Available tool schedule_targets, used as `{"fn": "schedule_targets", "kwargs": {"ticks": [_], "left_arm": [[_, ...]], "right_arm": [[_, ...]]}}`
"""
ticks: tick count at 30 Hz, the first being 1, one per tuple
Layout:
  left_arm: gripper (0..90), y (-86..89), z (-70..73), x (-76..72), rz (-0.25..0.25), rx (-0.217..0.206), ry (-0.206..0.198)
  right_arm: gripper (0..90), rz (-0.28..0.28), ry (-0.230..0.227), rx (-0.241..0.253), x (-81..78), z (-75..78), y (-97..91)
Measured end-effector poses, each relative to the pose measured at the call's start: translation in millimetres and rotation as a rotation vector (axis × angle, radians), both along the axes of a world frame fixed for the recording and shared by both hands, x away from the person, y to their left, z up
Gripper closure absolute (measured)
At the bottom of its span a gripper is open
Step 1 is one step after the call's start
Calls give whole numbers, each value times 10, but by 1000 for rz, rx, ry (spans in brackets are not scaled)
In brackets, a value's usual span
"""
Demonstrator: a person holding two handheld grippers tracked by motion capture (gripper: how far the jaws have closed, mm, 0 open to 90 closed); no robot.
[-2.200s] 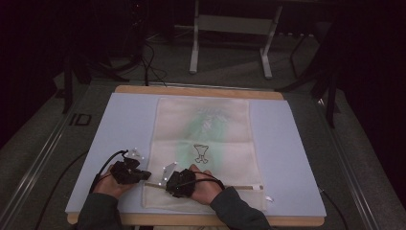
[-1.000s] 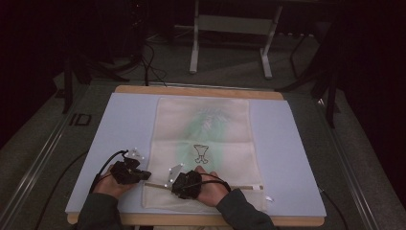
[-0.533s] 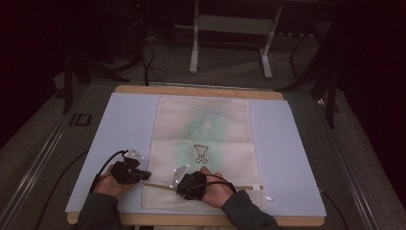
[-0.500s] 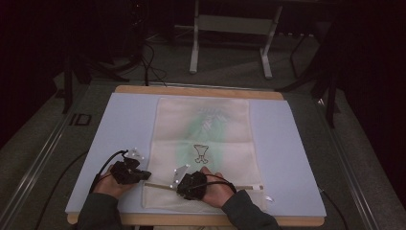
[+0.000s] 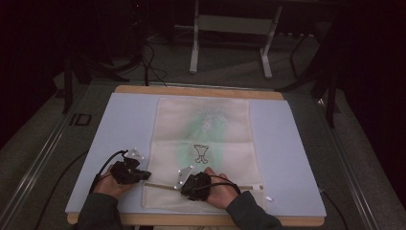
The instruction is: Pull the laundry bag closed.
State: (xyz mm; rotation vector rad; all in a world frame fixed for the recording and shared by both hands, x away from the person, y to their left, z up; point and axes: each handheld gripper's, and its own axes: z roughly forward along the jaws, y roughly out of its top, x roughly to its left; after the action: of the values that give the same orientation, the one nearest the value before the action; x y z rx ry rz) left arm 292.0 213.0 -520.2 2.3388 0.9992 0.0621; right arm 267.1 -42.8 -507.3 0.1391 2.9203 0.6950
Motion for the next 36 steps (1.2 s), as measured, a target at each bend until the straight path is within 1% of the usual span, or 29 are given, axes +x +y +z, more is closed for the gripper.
{"fn": "schedule_targets", "kwargs": {"ticks": [7,8,16,25,36], "left_arm": [[898,1,0,0,1,0,1],[898,1,0,0,1,0,1],[898,2,-1,0,3,-3,3],[898,3,-1,0,2,-3,3],[898,2,1,1,1,1,3]], "right_arm": [[824,-13,1,4,-3,-2,-73],[824,-8,-1,5,-1,-1,-81],[824,-23,7,14,6,-6,-160],[824,-36,14,14,8,-4,-238],[824,-38,3,8,10,0,-312]]}}
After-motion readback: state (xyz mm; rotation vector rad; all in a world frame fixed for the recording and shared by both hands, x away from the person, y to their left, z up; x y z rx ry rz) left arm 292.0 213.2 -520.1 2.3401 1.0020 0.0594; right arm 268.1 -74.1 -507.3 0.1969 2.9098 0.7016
